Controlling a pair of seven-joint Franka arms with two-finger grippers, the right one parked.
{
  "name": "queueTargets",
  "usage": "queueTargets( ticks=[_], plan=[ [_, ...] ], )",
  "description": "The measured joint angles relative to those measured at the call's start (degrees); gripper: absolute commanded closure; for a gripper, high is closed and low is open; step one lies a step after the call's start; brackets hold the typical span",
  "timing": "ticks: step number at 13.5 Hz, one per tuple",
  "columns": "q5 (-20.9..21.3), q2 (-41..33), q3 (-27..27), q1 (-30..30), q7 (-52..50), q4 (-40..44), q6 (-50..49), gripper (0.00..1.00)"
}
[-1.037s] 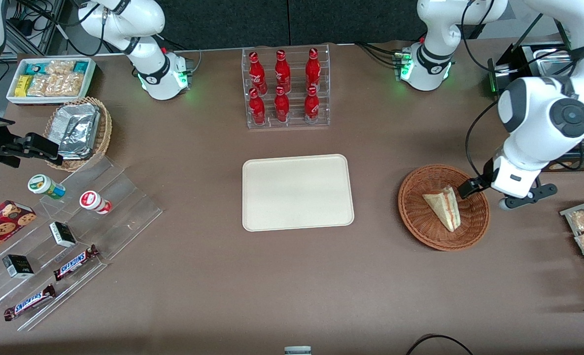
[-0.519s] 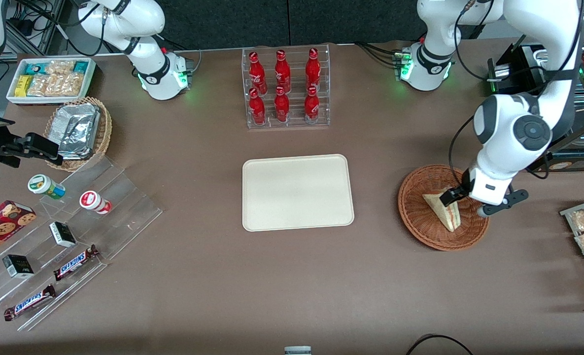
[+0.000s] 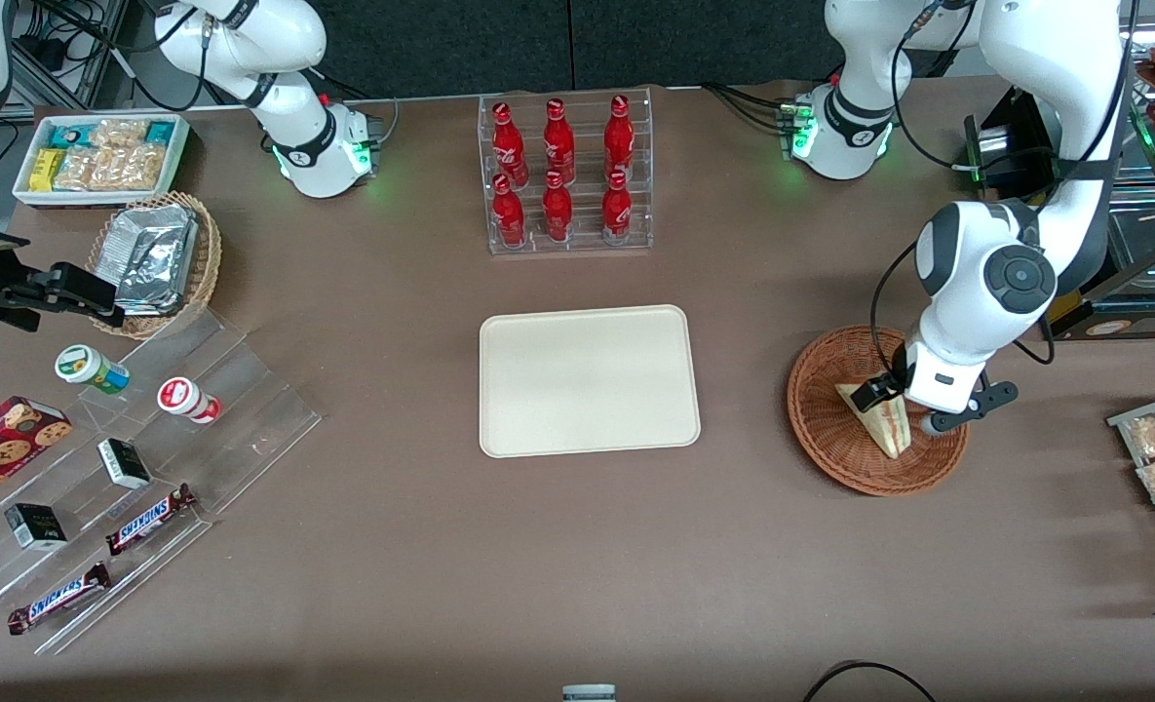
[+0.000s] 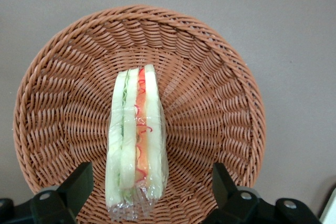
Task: Place sandwich from basket to tray
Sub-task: 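Lower the open left gripper around the wrapped sandwich and close it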
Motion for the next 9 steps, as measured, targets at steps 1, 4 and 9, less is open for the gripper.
queueTargets(
  ticks=[1, 4, 9],
  plan=[
    [0.0, 0.19, 0.03, 0.01, 0.0, -0.18, 0.08, 0.0],
    [0.0, 0.74, 0.12, 0.05, 0.0, -1.37, 1.79, 0.0],
    [0.0, 1.83, 0.26, 0.14, 0.0, -2.06, 2.05, 0.0]
  ],
)
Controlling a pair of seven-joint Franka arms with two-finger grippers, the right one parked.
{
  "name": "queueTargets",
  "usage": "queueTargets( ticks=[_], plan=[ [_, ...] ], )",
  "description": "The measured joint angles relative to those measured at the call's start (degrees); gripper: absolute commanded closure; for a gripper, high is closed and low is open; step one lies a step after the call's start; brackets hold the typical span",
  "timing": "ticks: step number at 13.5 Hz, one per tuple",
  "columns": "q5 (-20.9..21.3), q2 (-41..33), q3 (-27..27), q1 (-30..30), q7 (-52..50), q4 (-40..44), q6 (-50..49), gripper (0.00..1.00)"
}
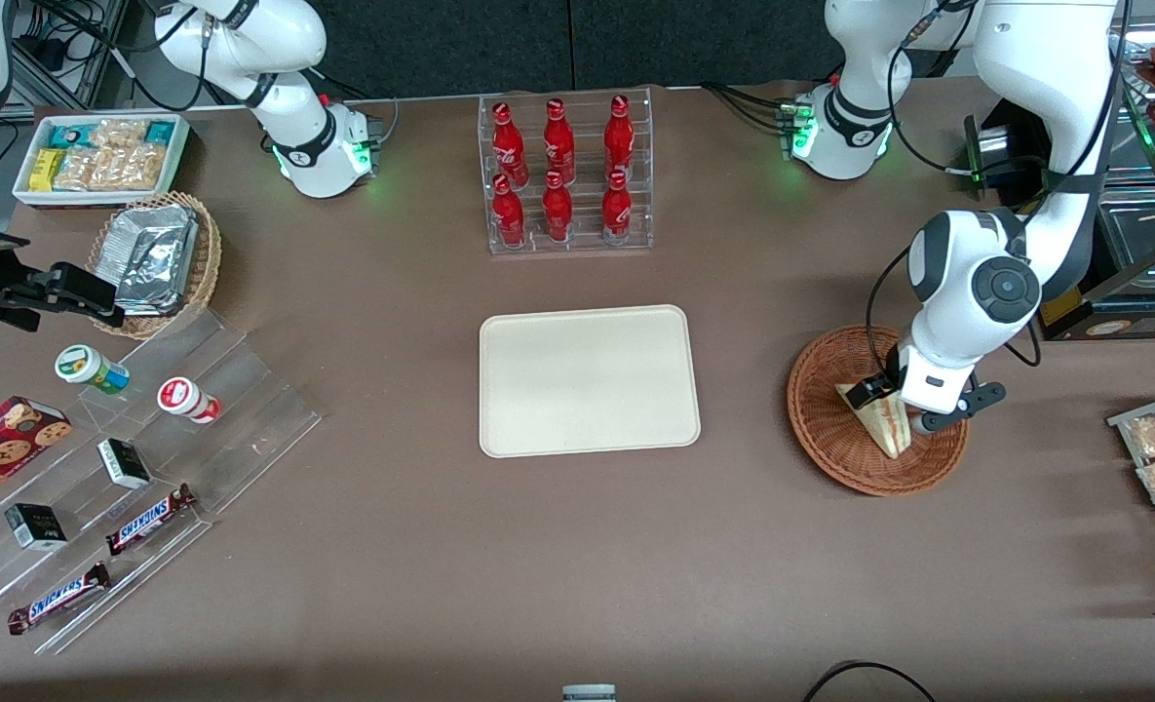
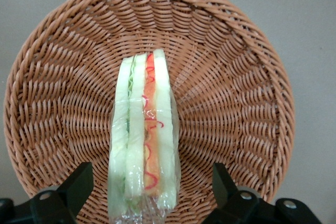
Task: Place sandwich from basket to tray
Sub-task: 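Lower the open left gripper around the wrapped sandwich and close it, then lift the sandwich and carry it over the cream tray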
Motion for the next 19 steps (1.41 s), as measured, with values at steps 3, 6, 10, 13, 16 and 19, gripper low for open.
queueTargets(
  ticks=[3, 6, 10, 13, 16, 19],
  plan=[
    [0.0, 0.88, 0.08, 0.02, 0.0, -0.09, 0.05, 0.51],
    [0.0, 1.26, 0.1, 0.07, 0.0, -0.17, 0.06, 1.0],
    [0.02, 1.27, 0.12, 0.08, 0.0, -0.16, 0.09, 1.0],
    [0.05, 0.77, 0.12, 0.08, 0.07, 0.01, 0.27, 1.0],
    [0.1, -1.73, -0.12, -0.15, 0.79, 1.8, -2.97, 1.0],
    [0.12, -4.82, -1.02, -2.29, 0.87, 7.9, -14.12, 1.0]
  ],
)
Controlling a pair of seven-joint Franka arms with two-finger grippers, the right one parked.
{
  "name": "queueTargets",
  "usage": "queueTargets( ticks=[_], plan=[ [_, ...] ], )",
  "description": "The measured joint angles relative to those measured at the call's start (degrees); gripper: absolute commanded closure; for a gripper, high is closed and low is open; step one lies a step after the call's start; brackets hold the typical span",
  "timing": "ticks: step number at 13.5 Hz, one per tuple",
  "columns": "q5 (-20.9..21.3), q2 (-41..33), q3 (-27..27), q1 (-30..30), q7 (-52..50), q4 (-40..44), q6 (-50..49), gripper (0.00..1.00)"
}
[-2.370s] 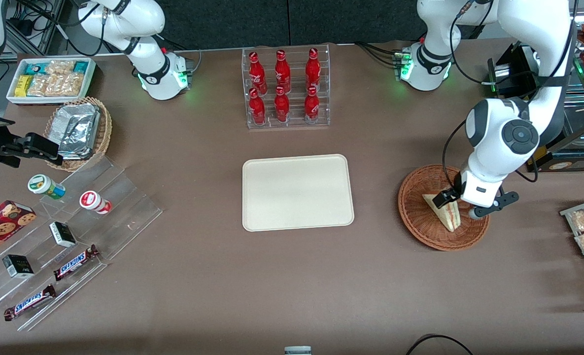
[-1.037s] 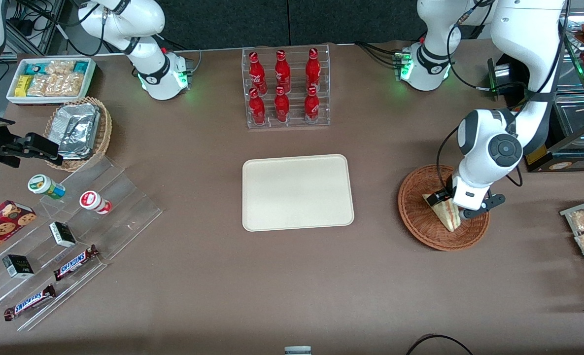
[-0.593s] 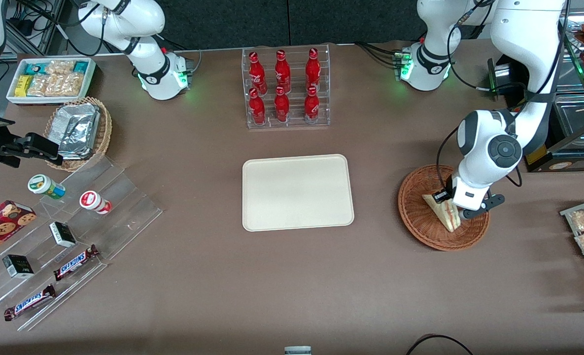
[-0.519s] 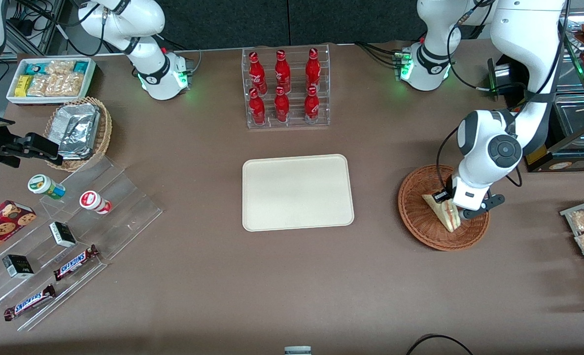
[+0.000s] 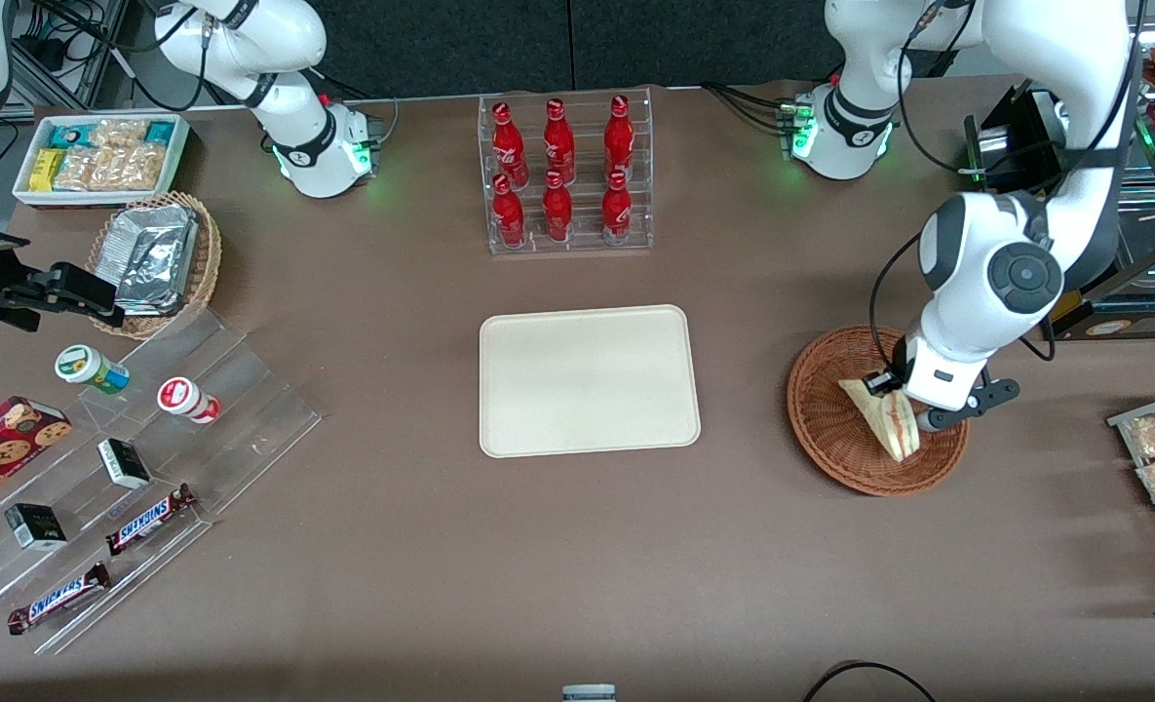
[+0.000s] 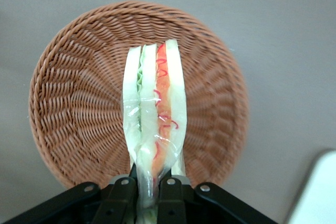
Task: Place sandwich from basket to tray
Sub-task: 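Lift the sandwich and carry it over the cream tray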
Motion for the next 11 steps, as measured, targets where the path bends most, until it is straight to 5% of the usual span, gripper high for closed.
queueTargets(
  ticks=[4, 11],
  plan=[
    [-0.01, -0.32, -0.71, -7.52, -2.83, 9.45, -11.62, 1.0],
    [-0.09, 11.06, -1.16, -21.95, -14.25, 20.8, -11.61, 1.0]
  ],
)
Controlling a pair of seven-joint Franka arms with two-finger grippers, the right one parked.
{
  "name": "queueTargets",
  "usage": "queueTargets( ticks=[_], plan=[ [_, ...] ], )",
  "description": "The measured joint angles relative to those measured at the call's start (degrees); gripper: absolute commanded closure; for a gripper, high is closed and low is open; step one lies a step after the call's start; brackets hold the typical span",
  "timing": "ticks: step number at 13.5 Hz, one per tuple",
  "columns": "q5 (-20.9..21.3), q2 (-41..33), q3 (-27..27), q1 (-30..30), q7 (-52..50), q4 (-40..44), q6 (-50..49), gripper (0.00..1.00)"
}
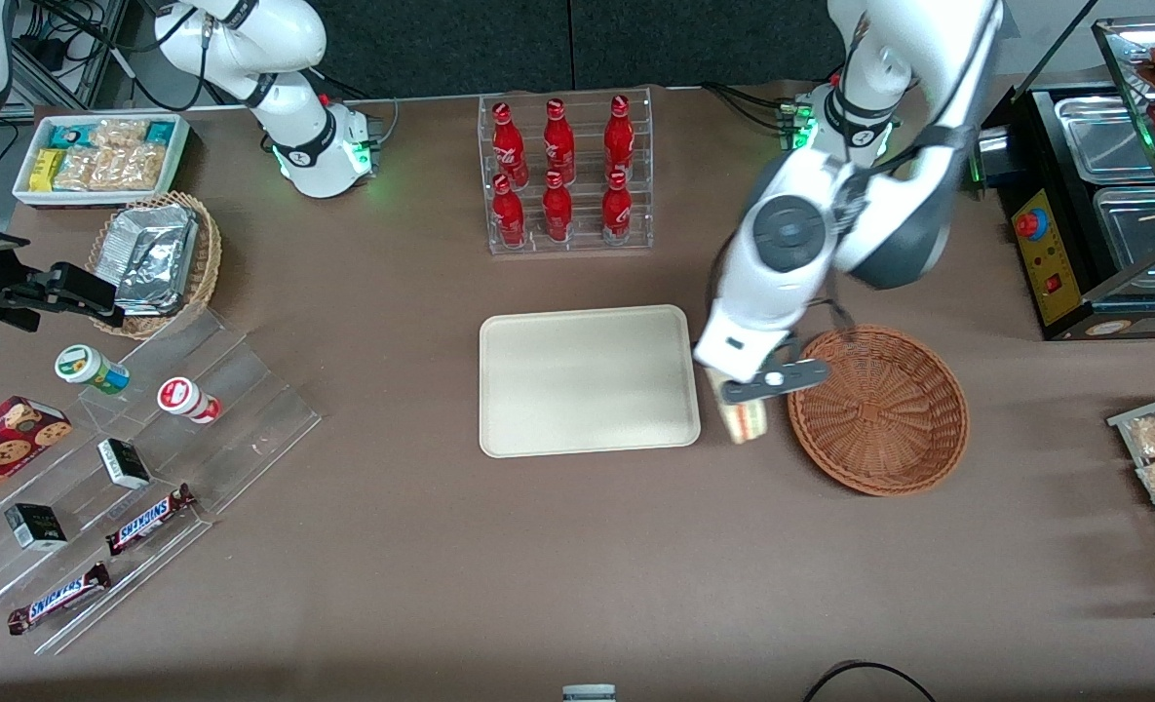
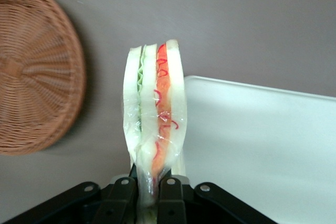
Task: Place sandwich from basket to tray
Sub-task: 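Lift the sandwich and carry it over the cream tray, then lower the sandwich onto the tray and open the left gripper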
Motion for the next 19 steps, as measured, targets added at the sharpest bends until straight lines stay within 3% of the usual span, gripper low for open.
queueTargets(
  ticks=[5, 10, 16, 19],
  plan=[
    [0.01, 7.45, -0.05, -6.31, -0.31, 6.79, 0.93, 1.0],
    [0.09, 10.92, -0.06, -10.6, 0.75, 7.29, 7.14, 1.0],
    [0.04, 15.95, -0.08, -12.72, 1.67, 7.4, 10.48, 1.0],
    [-2.52, 17.14, -0.65, -12.81, 1.66, 8.51, 10.52, 1.0]
  ],
)
